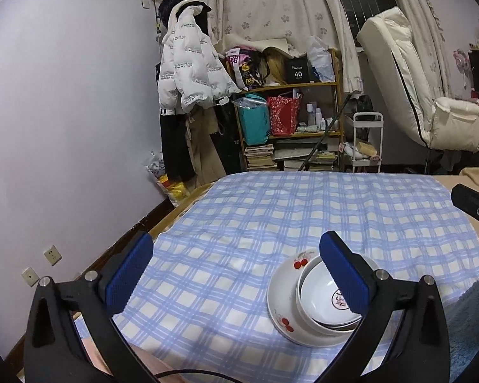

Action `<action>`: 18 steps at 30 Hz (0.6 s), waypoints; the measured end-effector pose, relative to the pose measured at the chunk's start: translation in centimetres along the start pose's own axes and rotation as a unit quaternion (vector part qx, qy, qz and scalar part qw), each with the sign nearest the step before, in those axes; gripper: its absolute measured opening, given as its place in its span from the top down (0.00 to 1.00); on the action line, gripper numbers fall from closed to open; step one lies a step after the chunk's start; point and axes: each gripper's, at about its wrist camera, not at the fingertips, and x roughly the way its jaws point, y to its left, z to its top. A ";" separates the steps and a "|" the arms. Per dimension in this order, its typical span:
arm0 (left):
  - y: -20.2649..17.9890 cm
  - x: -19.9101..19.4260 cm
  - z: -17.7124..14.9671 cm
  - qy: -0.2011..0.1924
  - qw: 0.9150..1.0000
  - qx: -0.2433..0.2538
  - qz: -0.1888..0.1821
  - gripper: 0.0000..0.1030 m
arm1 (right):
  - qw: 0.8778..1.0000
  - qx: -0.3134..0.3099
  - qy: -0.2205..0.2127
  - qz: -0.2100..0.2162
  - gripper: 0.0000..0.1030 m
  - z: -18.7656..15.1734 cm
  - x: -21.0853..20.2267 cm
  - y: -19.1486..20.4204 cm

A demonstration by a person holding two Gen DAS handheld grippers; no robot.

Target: Organize plates and bowls

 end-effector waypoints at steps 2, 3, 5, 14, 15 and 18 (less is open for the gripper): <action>-0.2 0.1 -0.1 0.003 1.000 0.006 0.001 0.01 | 1.000 -0.004 0.004 0.002 0.00 -0.2 0.3 0.3; -0.3 0.2 -0.2 0.004 1.000 0.008 0.002 0.01 | 1.000 -0.008 0.004 0.001 0.00 -0.2 0.4 0.5; -0.4 0.3 -0.2 0.008 1.000 0.011 0.003 0.01 | 1.000 -0.014 0.006 0.003 0.00 -0.3 0.5 0.9; 0.1 1.4 -0.2 0.030 1.000 0.001 0.004 0.01 | 0.999 -0.039 0.006 0.004 0.00 -1.0 0.8 2.4; 0.1 1.4 -0.2 0.031 1.000 0.000 0.004 0.01 | 0.999 -0.039 0.005 0.004 0.00 -1.0 0.8 2.4; 0.2 1.4 -0.2 0.029 1.000 0.002 0.004 0.01 | 0.999 -0.037 0.005 0.004 0.00 -1.1 0.8 2.5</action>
